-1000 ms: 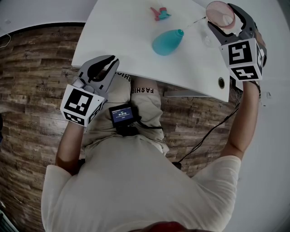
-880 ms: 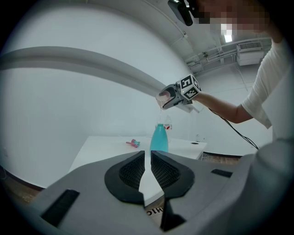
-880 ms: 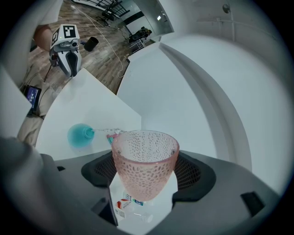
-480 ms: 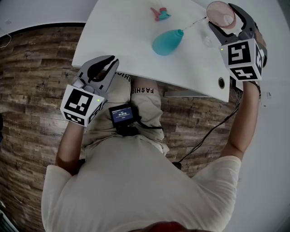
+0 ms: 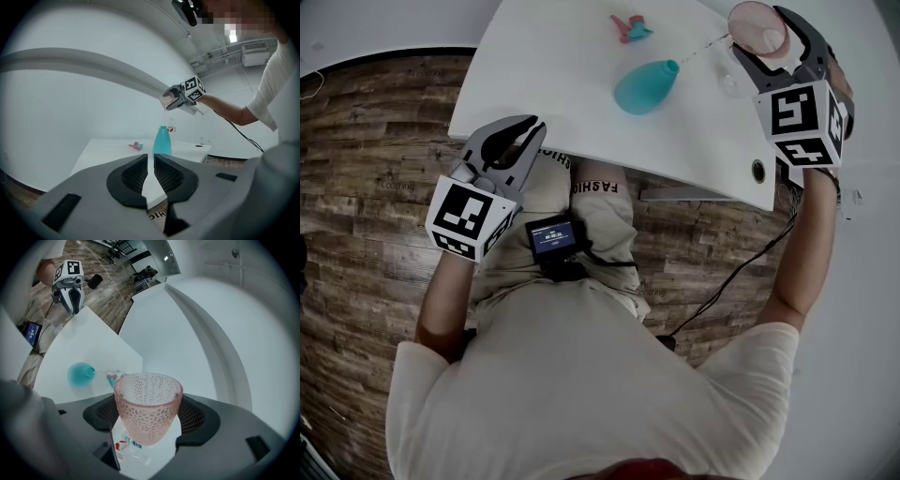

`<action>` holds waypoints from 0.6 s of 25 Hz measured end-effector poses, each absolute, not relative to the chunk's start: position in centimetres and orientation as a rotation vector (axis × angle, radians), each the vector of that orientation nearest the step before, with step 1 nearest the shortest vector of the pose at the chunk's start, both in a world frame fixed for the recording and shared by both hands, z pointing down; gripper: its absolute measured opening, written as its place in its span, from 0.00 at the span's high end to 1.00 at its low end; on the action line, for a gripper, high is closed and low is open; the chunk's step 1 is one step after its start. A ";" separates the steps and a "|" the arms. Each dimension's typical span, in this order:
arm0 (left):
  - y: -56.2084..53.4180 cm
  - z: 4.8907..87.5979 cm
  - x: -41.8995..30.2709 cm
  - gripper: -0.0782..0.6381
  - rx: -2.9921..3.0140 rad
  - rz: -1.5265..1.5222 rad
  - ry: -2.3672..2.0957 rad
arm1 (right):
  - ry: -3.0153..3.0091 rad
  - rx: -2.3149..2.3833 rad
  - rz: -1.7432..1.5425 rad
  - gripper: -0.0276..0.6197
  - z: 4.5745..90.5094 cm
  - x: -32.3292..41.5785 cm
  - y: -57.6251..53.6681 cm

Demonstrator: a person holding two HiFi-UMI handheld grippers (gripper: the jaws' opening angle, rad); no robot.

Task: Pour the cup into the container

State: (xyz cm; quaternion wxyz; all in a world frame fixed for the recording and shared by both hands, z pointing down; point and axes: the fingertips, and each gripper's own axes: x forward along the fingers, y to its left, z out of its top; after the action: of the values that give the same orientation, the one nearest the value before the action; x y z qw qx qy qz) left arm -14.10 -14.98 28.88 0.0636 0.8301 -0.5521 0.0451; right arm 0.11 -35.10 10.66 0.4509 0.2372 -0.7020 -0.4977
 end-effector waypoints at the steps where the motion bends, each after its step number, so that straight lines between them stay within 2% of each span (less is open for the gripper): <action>1: -15.0 28.9 -14.1 0.82 2.507 0.137 -1.667 | -1.735 0.587 -1.232 0.38 10.6 0.1 -35.1; 15: -15.1 28.9 -14.0 0.82 2.509 0.140 -1.668 | -1.723 0.588 -1.261 0.38 10.1 -0.2 -34.9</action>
State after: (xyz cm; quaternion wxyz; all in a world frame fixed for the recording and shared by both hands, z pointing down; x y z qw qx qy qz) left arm -14.04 -15.06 28.86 0.0628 0.8302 -0.5519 0.0462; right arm -0.18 -34.92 10.15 0.4470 0.2375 -0.6959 -0.5094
